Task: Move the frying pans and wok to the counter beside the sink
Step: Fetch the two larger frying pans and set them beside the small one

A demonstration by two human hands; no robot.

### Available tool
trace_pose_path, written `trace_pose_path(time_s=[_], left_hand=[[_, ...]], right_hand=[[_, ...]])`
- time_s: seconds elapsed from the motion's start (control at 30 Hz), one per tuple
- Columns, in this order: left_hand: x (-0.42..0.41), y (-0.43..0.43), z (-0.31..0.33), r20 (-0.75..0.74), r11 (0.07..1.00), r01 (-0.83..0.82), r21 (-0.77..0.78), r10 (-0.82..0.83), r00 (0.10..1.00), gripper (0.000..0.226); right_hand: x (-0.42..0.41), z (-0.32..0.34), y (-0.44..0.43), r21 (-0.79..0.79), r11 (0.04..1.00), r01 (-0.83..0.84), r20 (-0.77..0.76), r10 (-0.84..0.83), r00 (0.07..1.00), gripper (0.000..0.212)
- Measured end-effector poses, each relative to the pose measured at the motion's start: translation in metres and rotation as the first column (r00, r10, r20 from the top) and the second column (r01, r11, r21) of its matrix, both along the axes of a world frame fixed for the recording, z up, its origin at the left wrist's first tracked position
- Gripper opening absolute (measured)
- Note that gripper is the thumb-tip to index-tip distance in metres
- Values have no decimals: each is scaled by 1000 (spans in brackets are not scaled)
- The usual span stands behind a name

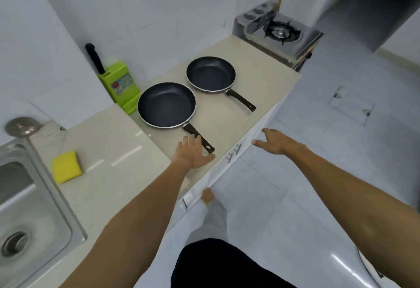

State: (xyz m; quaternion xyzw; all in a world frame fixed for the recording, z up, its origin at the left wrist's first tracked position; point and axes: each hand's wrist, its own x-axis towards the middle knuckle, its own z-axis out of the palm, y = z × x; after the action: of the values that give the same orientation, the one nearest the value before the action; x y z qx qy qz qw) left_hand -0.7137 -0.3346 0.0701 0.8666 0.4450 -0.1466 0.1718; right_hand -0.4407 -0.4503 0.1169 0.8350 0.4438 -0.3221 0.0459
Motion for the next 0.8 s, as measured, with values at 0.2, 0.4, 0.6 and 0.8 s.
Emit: trace_pose_path(time_s=[0.2,0.4,0.6,0.8], left_hand=[[29,34,-41,0,978,-178,-108,179,984,101],[49,69,-54,-59,933,-302,-196,296,953,103],[56,122,-56,-79,849,-469,-242,465,882,103],[56,128,-70,-44,677,-649,-346,680,732,96]], right_hand=[[24,-49,77,-51,992,-116,-71,112,991,84],[59,-71,129,-120,967,-224,-67,217,974,80],[102,-65,215,-66,968,-242,113,248,962,66],[123,-75,274,-112,926,-359,164,374,913,57]])
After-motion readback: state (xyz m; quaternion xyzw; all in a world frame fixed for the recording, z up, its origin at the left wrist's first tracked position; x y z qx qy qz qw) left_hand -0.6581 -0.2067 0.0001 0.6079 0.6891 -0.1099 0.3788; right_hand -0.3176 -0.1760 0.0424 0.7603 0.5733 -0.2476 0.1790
